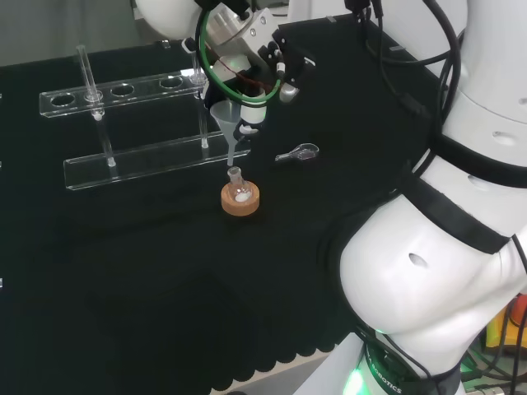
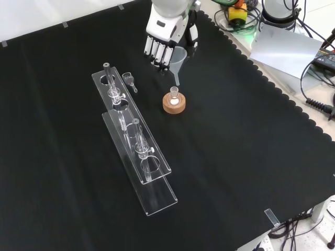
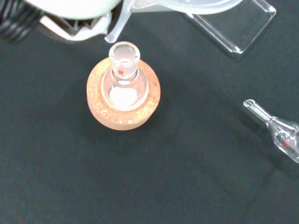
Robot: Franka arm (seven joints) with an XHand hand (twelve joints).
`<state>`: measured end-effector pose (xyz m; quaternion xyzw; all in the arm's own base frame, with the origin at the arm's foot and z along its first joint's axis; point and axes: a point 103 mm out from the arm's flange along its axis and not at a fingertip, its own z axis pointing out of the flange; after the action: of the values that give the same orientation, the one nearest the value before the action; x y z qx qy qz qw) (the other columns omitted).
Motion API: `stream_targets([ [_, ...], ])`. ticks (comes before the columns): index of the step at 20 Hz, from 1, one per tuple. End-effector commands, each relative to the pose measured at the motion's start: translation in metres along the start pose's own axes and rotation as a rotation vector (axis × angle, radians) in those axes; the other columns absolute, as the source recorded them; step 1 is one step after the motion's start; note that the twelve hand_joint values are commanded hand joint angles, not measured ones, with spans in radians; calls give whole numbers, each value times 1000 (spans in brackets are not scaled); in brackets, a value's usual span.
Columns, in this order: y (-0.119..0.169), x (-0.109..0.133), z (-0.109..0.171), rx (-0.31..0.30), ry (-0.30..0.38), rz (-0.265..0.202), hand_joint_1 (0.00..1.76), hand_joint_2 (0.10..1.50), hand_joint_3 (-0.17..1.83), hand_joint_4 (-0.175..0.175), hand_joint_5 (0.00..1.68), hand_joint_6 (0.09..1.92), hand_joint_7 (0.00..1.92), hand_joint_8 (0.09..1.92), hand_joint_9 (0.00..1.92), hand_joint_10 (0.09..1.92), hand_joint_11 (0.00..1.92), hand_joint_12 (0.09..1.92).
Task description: Remove the funnel from the round-bottom flask.
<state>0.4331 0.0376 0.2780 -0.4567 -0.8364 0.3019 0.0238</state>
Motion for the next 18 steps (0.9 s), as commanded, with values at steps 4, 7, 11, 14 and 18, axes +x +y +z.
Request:
stream_targets([
  [4,-26,-17,-33,-15,-57,68,958,666,788,2,558,540,527,624,959,427,565,1305],
  [7,-27,-22,-38,-8,-73,85,958,665,789,2,560,544,527,625,962,429,565,1304],
  [11,-27,-31,-42,-1,-89,104,957,665,790,2,559,551,527,625,966,430,566,1303],
  [14,-28,-38,-46,7,-97,121,957,664,790,3,562,557,527,626,967,431,566,1302],
  [18,-26,-48,-49,15,-101,134,957,664,791,3,566,564,527,626,969,432,567,1301],
])
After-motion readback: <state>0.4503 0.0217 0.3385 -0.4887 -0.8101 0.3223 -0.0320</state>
